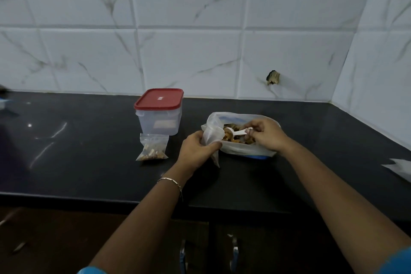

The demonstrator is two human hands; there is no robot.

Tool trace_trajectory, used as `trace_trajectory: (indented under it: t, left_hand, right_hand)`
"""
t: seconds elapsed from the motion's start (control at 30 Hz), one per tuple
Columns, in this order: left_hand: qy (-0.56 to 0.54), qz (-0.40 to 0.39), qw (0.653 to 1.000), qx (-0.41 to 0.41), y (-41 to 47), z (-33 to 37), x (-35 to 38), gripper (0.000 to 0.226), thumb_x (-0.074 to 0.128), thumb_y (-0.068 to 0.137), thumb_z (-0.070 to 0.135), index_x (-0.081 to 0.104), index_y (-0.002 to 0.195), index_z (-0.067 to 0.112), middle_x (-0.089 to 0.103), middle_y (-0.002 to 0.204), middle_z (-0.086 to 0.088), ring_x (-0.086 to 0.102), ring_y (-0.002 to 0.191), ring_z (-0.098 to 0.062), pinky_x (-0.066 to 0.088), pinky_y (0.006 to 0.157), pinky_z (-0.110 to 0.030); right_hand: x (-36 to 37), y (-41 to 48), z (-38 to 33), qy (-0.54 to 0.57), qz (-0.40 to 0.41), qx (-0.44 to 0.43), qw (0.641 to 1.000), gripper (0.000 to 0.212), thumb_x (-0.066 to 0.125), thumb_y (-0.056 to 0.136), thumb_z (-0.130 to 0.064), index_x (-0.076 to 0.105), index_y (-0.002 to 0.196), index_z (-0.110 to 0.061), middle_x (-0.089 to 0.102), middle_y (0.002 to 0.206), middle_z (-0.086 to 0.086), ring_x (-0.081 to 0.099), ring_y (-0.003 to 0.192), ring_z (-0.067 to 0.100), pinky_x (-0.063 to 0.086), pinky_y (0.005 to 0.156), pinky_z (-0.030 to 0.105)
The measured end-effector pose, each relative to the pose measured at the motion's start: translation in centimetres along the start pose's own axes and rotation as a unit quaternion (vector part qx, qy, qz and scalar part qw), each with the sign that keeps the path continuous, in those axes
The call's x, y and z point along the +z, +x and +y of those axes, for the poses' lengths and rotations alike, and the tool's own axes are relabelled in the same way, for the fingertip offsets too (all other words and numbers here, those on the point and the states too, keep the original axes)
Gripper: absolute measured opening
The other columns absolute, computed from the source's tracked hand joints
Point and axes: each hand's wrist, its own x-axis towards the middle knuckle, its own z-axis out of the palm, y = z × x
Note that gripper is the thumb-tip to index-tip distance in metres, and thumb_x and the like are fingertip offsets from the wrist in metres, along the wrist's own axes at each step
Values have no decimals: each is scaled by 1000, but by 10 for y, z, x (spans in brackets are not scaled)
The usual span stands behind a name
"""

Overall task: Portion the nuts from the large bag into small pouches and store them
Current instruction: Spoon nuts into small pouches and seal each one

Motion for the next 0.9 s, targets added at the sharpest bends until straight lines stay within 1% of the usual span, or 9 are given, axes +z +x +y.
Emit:
trace_trajectory:
  t: [0.07, 0.13, 0.23, 0.3, 0.37, 0.53, 0.7, 0.77, 0.9]
  left_hand:
    - [4, -3, 1000, -2, 0, 0, 0, 54, 75, 81, 32, 56, 128, 15, 64, 118, -2, 62, 104, -14, 53, 91, -33]
    - [7, -3, 1000, 1, -1, 1, 0, 55, 75, 81, 33, 56, 128, 13, 64, 118, -3, 62, 104, -14, 53, 88, -30]
    - [8, -2, 1000, 9, -1, 1, 1, 54, 75, 81, 33, 56, 127, 12, 64, 117, -3, 62, 102, -14, 52, 81, -23]
    - [0, -9, 1000, 8, -1, 1, 0, 55, 75, 81, 32, 55, 128, 12, 63, 118, -3, 62, 104, -14, 52, 84, -25]
    - [-10, -25, 1000, 2, -1, 1, 0, 57, 75, 82, 32, 52, 131, 13, 61, 122, -4, 61, 107, -16, 53, 90, -31]
    - [-22, -58, 998, 16, -2, 3, 1, 58, 73, 84, 30, 48, 134, 17, 58, 128, -3, 58, 113, -17, 50, 97, -36]
    - [-44, -82, 995, 20, -2, 4, 0, 57, 72, 84, 27, 47, 135, 18, 58, 128, -1, 58, 113, -15, 51, 95, -31]
    - [-55, -71, 996, 28, -4, 5, 1, 54, 73, 84, 25, 49, 132, 17, 60, 125, -1, 60, 111, -13, 52, 92, -29]
    - [-85, -28, 995, 39, -6, 4, 1, 46, 75, 82, 21, 54, 122, 19, 62, 118, 1, 61, 107, -12, 53, 82, -22]
  right_hand:
    - [-2, -6, 0, 80, -18, 49, 995, 19, 58, 95, -6, 70, 109, -9, 73, 86, 4, 65, 75, 5, 49, 67, 14]
    - [-4, -10, 1, 108, -23, 95, 989, 18, 60, 94, -8, 71, 107, -13, 71, 81, 0, 57, 66, 2, 41, 61, 13]
    - [-5, -11, -1, 134, -22, 156, 978, 18, 61, 92, -9, 75, 102, -16, 67, 86, -5, 49, 69, 5, 37, 64, 18]
    - [-5, -11, -4, 134, -17, 173, 976, 19, 61, 91, -8, 76, 99, -16, 67, 95, -8, 49, 73, 7, 36, 65, 19]
    - [-5, -13, -7, 128, -18, 191, 973, 18, 62, 90, -13, 77, 98, -16, 67, 95, -5, 50, 74, 10, 38, 66, 21]
    - [-2, -13, -12, 152, -21, 244, 958, 21, 68, 86, -18, 73, 100, -4, 55, 66, 0, 41, 52, 8, 35, 49, 19]
    - [2, -13, -19, 199, -12, 268, 942, 7, 67, 87, -14, 70, 85, -7, 64, 65, 0, 47, 57, 9, 38, 54, 20]
    - [3, -12, -21, 240, -13, 282, 929, 7, 61, 91, -12, 68, 89, -9, 69, 60, -3, 47, 56, 6, 36, 53, 17]
    - [2, -13, -22, 297, -13, 287, 910, 14, 59, 91, -13, 68, 100, -9, 73, 66, -1, 51, 57, 4, 35, 48, 14]
